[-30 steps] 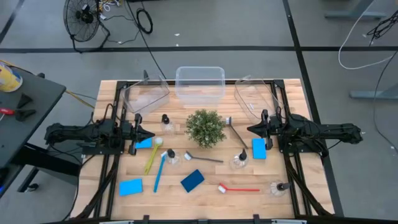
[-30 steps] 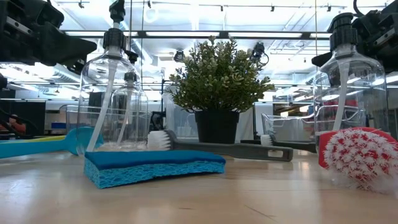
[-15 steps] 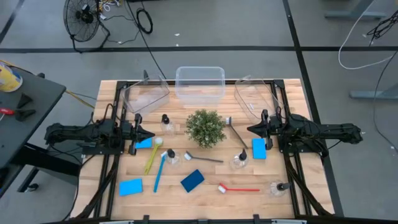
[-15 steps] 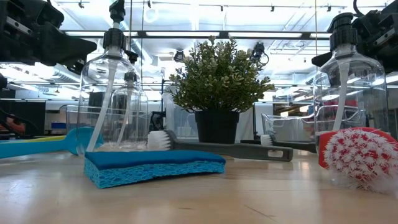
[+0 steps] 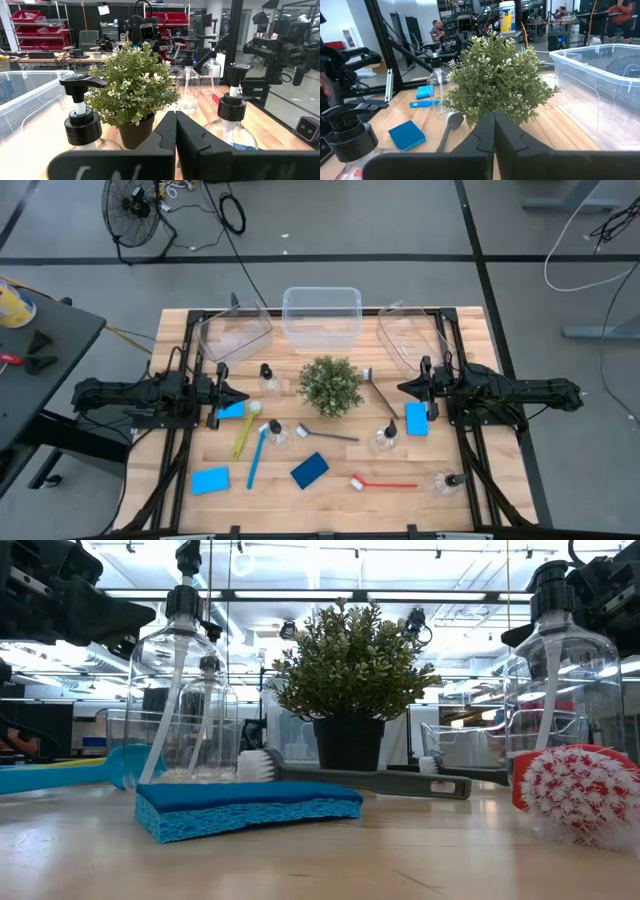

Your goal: Pick & Place Kitchen Sink Supplies

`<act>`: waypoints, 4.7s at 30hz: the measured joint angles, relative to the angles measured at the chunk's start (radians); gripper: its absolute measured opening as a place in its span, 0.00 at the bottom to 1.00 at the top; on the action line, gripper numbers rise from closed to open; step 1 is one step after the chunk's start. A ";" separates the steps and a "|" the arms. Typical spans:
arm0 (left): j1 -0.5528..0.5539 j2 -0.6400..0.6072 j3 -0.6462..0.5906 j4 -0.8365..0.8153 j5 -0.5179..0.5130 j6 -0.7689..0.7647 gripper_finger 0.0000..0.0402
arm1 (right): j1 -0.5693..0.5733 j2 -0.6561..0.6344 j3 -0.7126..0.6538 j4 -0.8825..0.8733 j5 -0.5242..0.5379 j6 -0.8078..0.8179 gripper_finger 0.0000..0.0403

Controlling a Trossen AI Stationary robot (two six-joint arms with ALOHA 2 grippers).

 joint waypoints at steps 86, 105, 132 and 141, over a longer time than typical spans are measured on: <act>0.000 0.536 0.940 -0.473 -0.198 -0.179 0.01 | 0.000 0.478 0.727 0.013 0.004 0.042 0.02; 0.001 0.741 0.947 -0.384 -0.111 -0.179 0.05 | 0.000 0.587 0.753 -0.018 -0.045 0.007 0.02; 0.051 0.934 1.267 -0.819 -0.207 -0.232 0.67 | 0.000 0.610 0.753 -0.025 -0.042 0.053 0.02; 0.108 1.084 1.435 -1.008 -0.241 -0.268 0.63 | 0.000 0.635 0.752 -0.032 -0.042 0.053 0.02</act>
